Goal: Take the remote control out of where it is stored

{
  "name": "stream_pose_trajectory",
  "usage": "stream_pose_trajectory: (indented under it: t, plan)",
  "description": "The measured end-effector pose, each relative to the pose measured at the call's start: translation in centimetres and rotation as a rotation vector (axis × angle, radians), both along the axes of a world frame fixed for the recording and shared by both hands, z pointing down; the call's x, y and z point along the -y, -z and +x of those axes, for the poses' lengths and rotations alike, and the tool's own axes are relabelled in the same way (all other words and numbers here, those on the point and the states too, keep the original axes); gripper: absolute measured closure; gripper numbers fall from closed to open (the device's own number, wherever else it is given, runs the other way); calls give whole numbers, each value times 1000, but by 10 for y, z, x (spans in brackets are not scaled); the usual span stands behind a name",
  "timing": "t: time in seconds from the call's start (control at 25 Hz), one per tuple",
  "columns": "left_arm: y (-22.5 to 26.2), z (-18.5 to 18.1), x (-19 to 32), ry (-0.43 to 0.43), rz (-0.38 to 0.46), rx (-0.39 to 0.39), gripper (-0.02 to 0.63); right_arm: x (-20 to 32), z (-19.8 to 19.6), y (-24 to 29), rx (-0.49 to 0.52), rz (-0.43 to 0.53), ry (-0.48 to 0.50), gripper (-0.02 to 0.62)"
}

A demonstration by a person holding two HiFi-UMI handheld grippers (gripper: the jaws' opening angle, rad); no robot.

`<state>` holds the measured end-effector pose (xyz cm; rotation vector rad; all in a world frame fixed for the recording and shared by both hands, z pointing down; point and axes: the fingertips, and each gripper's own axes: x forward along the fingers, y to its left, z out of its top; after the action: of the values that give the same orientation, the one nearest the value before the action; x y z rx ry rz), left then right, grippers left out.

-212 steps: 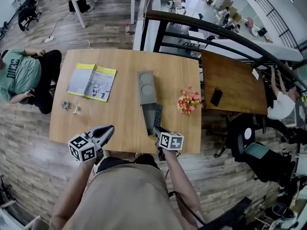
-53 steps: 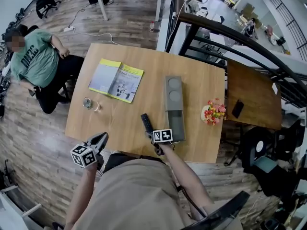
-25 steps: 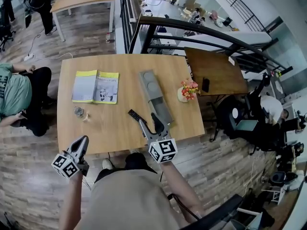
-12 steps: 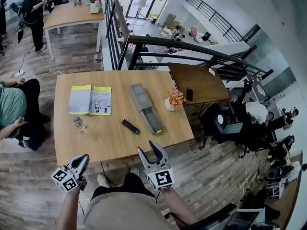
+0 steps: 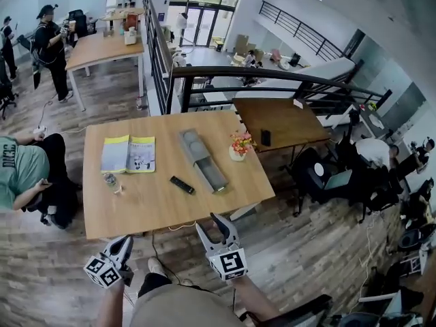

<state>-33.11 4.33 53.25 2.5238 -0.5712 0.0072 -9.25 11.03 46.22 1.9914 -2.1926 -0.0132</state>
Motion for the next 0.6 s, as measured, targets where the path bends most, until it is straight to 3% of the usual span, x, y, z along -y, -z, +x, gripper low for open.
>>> stream_pose_trajectory:
  t: [0.44,0.6]
  plan:
    - [-39,24,-116,29,-79,70,603,-151,78,-96,374,-171,-195,394]
    - [-50,30,-126,37,-93,99,603,-176,99,-119,429,-215,-245,394]
